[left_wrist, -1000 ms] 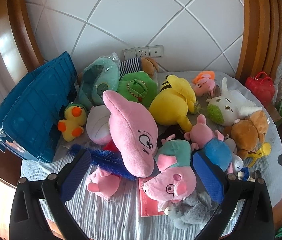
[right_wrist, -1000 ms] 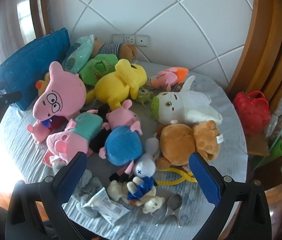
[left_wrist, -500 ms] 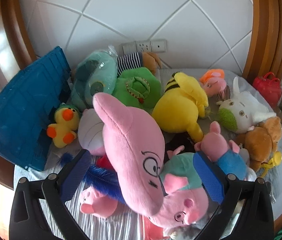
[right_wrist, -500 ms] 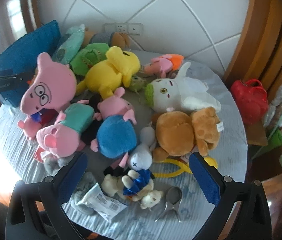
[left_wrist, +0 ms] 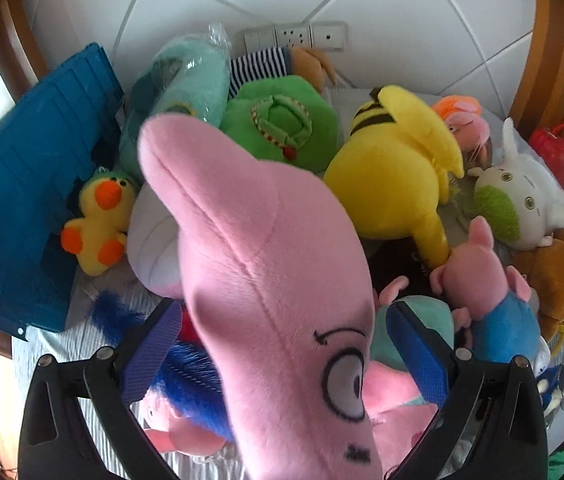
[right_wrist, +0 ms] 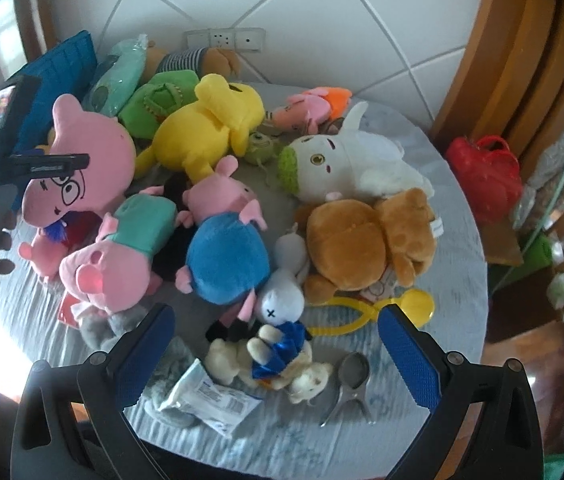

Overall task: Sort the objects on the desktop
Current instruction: 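Close the left tool on the pink starfish plush, then lift the pink starfish with the left tool while the right tool grasps the metal tongs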

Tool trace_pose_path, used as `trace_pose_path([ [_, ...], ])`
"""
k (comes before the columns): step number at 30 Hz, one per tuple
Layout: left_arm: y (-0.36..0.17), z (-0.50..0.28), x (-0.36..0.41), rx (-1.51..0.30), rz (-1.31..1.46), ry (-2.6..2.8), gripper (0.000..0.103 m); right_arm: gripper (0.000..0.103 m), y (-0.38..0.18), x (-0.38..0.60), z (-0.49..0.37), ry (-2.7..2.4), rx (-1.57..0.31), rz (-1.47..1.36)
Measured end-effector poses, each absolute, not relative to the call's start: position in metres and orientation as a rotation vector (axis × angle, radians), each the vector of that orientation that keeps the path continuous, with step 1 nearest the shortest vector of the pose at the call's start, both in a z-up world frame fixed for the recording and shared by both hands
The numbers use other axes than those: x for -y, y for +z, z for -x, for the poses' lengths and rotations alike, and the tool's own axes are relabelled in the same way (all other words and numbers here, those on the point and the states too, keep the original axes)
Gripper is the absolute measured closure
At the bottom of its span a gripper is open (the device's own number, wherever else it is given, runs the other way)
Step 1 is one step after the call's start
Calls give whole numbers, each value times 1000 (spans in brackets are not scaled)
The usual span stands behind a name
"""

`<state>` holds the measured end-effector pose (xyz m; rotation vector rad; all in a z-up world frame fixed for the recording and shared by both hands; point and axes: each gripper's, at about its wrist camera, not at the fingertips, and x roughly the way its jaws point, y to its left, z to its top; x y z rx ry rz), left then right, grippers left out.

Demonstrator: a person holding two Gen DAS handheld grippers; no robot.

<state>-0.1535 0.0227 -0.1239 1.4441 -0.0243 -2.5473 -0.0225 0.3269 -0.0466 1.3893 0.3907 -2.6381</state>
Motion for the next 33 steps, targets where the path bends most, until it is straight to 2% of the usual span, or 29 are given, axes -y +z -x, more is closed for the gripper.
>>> trace_pose_path([
  [7,-144,158,-27,38,-1446,-2461,0,0,-48,-349,36,-2617,-390,-1400],
  [10,-145,156,-26,30,-1428,-2451,16,0,-52,-361,41,-2614,-384,-1402],
  [15,-144,156,-25,22,-1447,-2450,25,0,-73,-394,46,-2624,-330,-1431],
  [20,-136,155,-26,30,-1427,-2461,41,0,-97,-431,50,-2669,-275,-1498],
  [28,-113,146,-33,41,-1365,-2490,45,0,-123,-466,59,-2688,-208,-1538],
  [33,-96,134,-39,58,-1332,-2505,45,0,-162,-467,54,-2582,-238,-1663],
])
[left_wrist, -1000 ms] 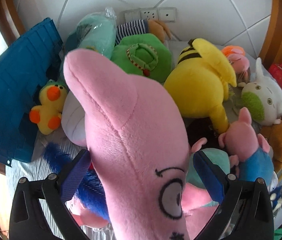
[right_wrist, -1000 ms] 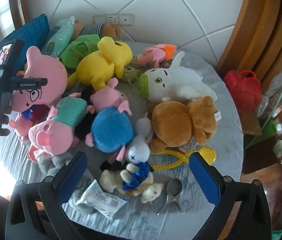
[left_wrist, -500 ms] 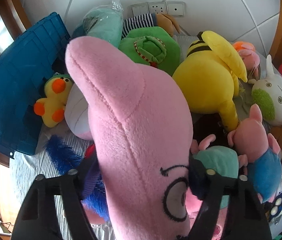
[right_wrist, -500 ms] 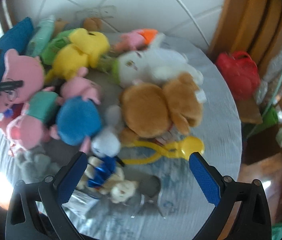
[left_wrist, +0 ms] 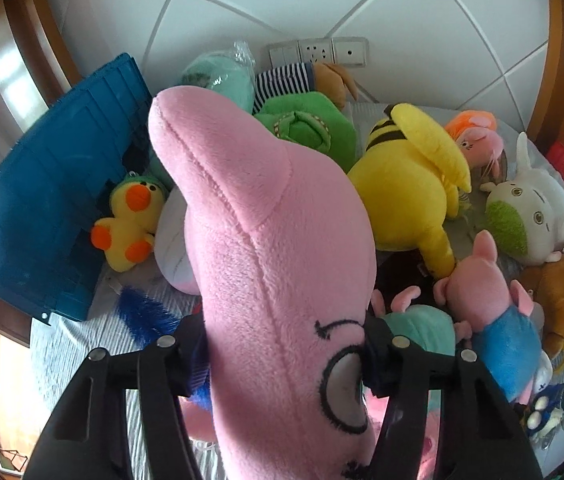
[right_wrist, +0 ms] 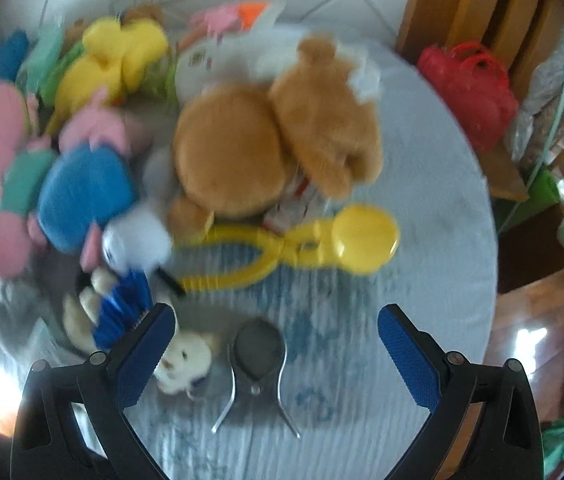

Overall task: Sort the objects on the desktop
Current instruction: 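Lift the pink starfish with the left tool while the right tool grasps the metal tongs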

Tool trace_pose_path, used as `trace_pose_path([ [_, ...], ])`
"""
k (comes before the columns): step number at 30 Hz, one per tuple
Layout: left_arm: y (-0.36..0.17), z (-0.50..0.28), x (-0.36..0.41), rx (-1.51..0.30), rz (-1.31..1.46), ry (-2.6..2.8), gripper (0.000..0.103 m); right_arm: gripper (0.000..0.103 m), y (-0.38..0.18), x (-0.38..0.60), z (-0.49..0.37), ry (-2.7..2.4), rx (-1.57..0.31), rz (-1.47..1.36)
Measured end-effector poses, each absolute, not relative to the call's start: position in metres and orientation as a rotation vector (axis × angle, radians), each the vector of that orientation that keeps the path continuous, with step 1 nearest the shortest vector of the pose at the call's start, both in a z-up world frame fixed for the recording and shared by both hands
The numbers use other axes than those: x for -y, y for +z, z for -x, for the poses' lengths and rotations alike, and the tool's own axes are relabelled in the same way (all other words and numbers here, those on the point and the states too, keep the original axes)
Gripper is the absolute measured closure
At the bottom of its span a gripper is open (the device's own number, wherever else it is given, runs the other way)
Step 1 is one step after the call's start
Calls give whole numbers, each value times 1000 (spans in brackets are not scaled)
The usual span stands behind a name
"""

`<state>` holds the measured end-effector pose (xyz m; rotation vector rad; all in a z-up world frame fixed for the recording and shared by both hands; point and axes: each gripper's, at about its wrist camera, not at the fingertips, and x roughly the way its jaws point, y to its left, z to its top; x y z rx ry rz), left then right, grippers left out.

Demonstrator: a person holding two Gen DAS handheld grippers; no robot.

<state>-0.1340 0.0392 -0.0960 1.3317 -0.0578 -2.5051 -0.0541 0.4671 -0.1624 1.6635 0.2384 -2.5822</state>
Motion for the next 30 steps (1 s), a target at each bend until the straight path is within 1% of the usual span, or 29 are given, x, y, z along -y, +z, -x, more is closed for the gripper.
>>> trace_pose_path([
  [4,-88,125,-42,70,-1323,-2508,45,1,-194,-466,50,-2521,-260,-1759],
  [5,-87,122,-42,72,-1321,-2507,45,7,-200,-466,49,-2511,-259,-1778],
  [6,-86,120,-42,73,-1319,-2506,45,20,-203,-466,49,-2507,-257,-1790],
  [8,-86,116,-40,74,-1319,-2502,45,34,-209,-467,49,-2501,-257,-1820],
  [14,-84,108,-37,74,-1312,-2507,45,36,-226,-466,44,-2458,-263,-1887],
  [15,-84,108,-37,74,-1309,-2510,45,43,-227,-465,43,-2452,-267,-1888],
  [16,-83,107,-37,74,-1307,-2513,45,44,-228,-464,42,-2448,-269,-1888],
  [17,-82,107,-37,73,-1306,-2515,45,50,-227,-464,41,-2453,-267,-1883],
  [18,-81,106,-37,71,-1304,-2518,45,62,-226,-463,41,-2458,-267,-1878],
  [24,-75,101,-35,59,-1295,-2535,45,62,-215,-459,40,-2474,-252,-1876],
  [30,-68,95,-34,44,-1288,-2568,45,62,-184,-454,38,-2528,-274,-1849],
])
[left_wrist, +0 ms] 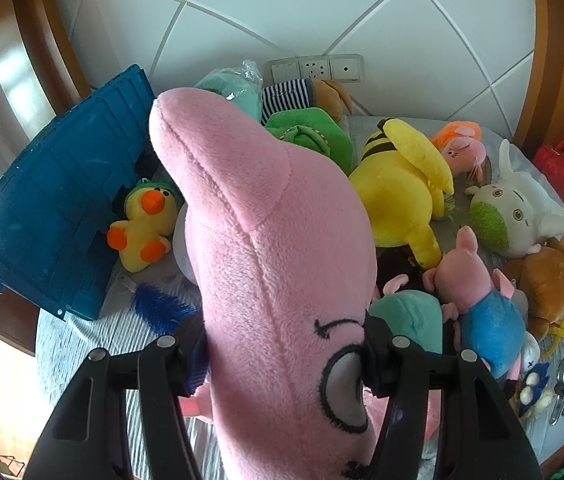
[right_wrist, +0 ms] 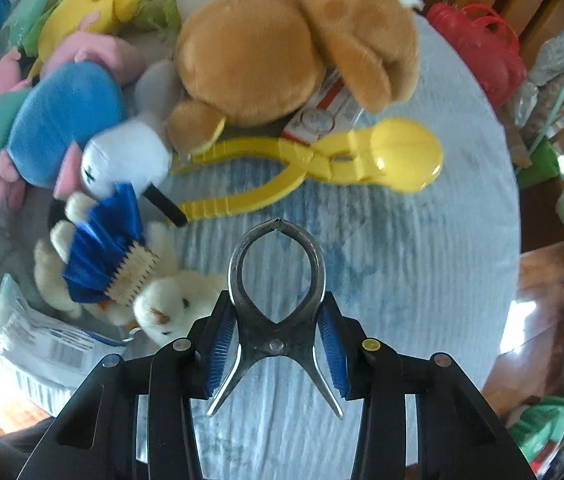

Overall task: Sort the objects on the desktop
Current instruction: 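Lift the pink starfish with the left tool while the right tool grasps the metal tongs, then carry the starfish and tongs over the blue crate with both tools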

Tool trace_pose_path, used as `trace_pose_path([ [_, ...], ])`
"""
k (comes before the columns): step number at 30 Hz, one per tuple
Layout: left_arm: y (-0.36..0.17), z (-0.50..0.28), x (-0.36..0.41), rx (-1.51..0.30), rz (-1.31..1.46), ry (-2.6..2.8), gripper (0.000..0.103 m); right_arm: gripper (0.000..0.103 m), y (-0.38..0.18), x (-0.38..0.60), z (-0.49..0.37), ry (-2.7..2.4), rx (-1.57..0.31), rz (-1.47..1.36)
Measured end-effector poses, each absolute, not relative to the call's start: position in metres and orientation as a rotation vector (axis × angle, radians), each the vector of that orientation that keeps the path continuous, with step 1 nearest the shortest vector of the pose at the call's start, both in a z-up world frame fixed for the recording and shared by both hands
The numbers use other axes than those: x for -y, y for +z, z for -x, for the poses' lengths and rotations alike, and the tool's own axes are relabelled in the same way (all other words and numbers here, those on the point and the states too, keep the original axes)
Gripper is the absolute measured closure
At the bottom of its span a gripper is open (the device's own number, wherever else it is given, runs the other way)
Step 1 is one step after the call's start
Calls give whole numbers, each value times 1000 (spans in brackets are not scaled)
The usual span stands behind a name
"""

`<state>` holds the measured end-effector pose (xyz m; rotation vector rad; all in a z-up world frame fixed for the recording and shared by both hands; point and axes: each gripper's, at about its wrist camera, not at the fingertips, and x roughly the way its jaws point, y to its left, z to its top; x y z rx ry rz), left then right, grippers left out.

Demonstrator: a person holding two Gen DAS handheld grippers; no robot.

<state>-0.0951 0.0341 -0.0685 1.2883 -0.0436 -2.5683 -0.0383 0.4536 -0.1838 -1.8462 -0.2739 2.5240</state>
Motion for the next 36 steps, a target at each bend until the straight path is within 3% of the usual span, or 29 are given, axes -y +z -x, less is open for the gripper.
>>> trace_pose_path([
  [19,-21,41,19,-49,-1145,-2626,45,62,-88,-318,43,2768,496,1648],
  [36,41,-29,100,-125,-936,-2463,45,62,-33,-164,68,3110,831,1567],
])
